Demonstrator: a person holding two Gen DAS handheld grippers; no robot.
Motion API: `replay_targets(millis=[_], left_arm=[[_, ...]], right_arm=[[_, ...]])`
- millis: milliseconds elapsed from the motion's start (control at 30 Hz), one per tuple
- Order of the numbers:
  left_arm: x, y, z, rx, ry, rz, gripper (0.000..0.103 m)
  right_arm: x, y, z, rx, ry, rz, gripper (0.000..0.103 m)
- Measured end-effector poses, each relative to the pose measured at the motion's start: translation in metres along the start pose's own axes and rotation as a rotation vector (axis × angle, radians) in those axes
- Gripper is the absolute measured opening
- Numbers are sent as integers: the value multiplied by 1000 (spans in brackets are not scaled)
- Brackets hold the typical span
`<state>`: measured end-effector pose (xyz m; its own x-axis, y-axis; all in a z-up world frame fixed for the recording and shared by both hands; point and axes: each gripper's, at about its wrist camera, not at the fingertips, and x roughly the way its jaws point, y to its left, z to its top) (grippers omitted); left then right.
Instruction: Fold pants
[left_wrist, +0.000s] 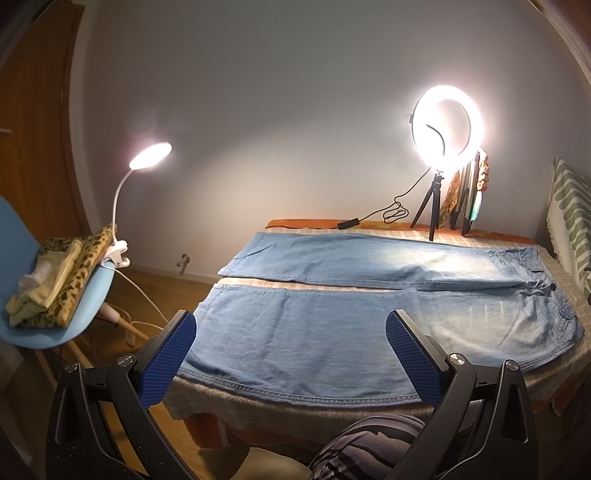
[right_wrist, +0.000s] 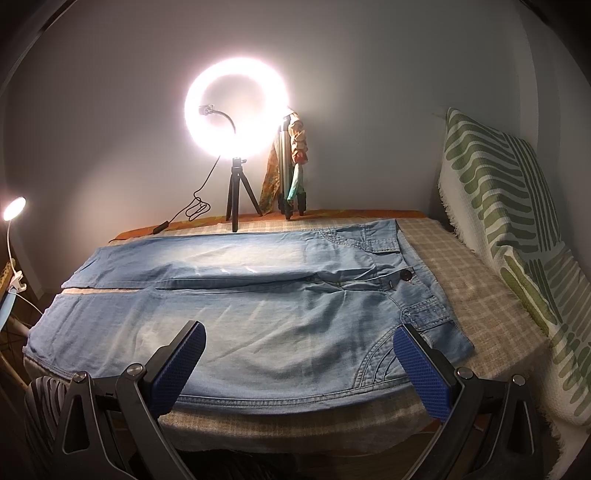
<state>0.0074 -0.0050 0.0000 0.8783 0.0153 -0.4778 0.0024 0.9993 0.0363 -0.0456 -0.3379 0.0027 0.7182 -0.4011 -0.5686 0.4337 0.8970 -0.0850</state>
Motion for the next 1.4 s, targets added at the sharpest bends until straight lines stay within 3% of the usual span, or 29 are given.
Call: replay_targets(millis=[433,567,667,833,1000,1133,1267,1400], left_arm=[[35,3,1,21,70,15,102],[48,10,3,8,77,-32,102],[62,21,7,-16,78,-81,102],[94,34,23,20,97,-28,102],[134,52,38,6,140,-55,102],[167,58,46,14,176,-59,95],[201,58,53,14,216,-103,88],[230,54,59,12,245,-136,83]], right_arm=[[36,11,16,-33,15,18,103],[53,19,26,-46,15,43,103],[71,25,39,-48,20,91,103],[97,38,64,-52,-27,179,103],[135,52,100,-37,-57,277,103],[178,82,127,-145,-18,328,103],[233,113,147,-251,83,369,102],[284,134,161,-315,149,428,91]])
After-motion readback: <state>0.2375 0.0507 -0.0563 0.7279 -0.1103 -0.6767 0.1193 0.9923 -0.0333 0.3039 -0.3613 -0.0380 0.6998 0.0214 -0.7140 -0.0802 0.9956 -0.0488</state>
